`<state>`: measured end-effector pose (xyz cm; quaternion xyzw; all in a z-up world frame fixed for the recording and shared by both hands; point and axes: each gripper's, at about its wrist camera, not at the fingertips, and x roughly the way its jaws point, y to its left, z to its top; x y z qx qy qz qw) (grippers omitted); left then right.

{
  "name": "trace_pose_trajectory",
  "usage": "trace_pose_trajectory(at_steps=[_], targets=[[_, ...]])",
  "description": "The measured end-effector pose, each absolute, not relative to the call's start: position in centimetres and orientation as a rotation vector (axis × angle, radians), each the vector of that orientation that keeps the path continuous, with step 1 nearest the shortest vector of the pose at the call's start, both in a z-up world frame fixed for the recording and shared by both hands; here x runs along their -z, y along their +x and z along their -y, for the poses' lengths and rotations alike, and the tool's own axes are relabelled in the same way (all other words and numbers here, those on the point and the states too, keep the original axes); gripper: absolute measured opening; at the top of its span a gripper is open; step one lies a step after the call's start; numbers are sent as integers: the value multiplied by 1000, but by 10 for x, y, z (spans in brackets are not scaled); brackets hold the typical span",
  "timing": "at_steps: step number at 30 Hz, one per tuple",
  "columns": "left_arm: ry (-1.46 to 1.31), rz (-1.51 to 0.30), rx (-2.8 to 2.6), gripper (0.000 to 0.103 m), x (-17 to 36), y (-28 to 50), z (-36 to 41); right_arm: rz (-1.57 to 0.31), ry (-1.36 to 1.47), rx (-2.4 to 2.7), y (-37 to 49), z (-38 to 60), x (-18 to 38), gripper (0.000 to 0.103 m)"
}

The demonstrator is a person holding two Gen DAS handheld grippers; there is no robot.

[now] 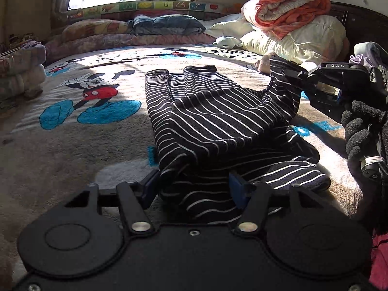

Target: Fold clothes

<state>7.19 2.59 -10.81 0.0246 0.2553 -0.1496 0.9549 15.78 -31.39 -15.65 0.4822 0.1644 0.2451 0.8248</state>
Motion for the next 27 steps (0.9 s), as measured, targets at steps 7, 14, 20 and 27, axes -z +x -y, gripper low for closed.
trace_pose_trajectory(at_steps=[7,14,20,27], targets=[[94,-565,366,65,125,83,-10,-377,1003,-501,158,311,163,10],[7,-484,365,72,107,70,-13,-380,1050,-479,158,317,173,10],[-79,-550,390,77,110,75,-20,-369,1085,-452,154,323,175,10],[-61,-557,541,90,101,67,-31,-363,1103,-397,138,331,143,10]])
